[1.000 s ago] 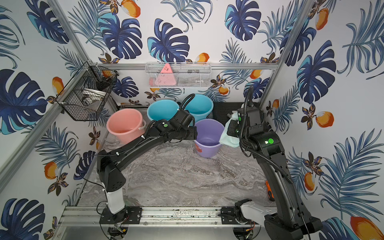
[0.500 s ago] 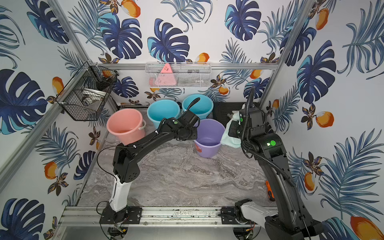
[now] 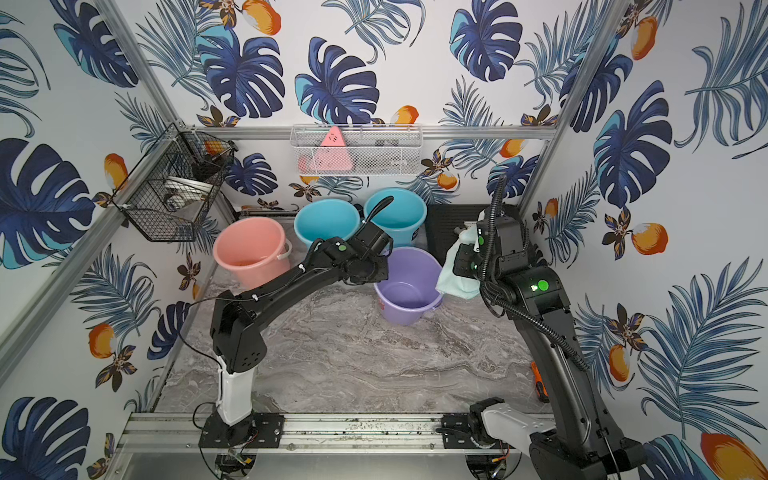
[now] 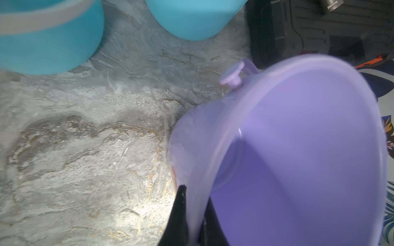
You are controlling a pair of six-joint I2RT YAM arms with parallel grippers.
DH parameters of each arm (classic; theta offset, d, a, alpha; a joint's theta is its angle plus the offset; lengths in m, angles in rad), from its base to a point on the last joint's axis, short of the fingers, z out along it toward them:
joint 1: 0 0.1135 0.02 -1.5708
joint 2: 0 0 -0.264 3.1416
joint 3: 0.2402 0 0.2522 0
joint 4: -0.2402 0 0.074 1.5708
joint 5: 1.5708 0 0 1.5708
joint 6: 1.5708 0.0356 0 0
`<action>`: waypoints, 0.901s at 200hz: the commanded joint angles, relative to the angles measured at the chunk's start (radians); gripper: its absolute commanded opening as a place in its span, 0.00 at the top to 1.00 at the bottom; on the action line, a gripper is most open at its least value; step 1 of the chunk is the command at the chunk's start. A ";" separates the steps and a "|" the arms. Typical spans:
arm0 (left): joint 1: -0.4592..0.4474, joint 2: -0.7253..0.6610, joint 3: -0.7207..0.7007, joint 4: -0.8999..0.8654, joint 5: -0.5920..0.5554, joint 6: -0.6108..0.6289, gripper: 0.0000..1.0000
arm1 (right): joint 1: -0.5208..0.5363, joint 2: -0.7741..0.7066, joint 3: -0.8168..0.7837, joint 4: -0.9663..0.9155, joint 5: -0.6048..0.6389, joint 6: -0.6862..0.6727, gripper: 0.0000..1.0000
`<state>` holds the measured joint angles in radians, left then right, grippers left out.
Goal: Wipe the inside of the bucket with a cloth
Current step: Pick up the bucket from the center of the board.
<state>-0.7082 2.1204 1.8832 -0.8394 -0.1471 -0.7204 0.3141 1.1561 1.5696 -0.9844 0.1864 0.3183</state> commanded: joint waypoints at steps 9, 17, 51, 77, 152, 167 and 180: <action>0.000 -0.104 -0.091 0.012 -0.041 0.056 1.00 | 0.003 0.001 0.000 -0.015 -0.131 0.016 0.97; 0.000 -0.141 -0.129 0.016 -0.047 0.066 1.00 | 0.002 0.003 -0.002 -0.011 -0.168 0.018 0.97; 0.001 -0.296 -0.310 0.057 -0.034 0.092 1.00 | 0.047 0.004 -0.022 0.035 -0.289 0.029 0.98; -0.003 -0.418 -0.462 0.105 -0.034 0.108 1.00 | 0.234 0.035 -0.009 0.050 -0.242 0.033 0.98; -0.008 -0.707 -0.766 0.202 0.008 0.106 1.00 | 0.608 0.100 -0.173 0.229 -0.136 -0.023 0.98; -0.011 -0.734 -0.793 0.214 0.024 0.105 1.00 | 0.646 0.103 -0.242 0.296 -0.123 -0.058 0.99; -0.015 -0.753 -0.813 0.221 0.030 0.105 1.00 | 0.665 0.105 -0.310 0.364 -0.113 -0.091 0.99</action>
<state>-0.7189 1.3975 1.0966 -0.7044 -0.1467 -0.6056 0.9459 1.2572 1.3453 -0.7757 0.0341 0.3004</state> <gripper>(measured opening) 0.120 0.083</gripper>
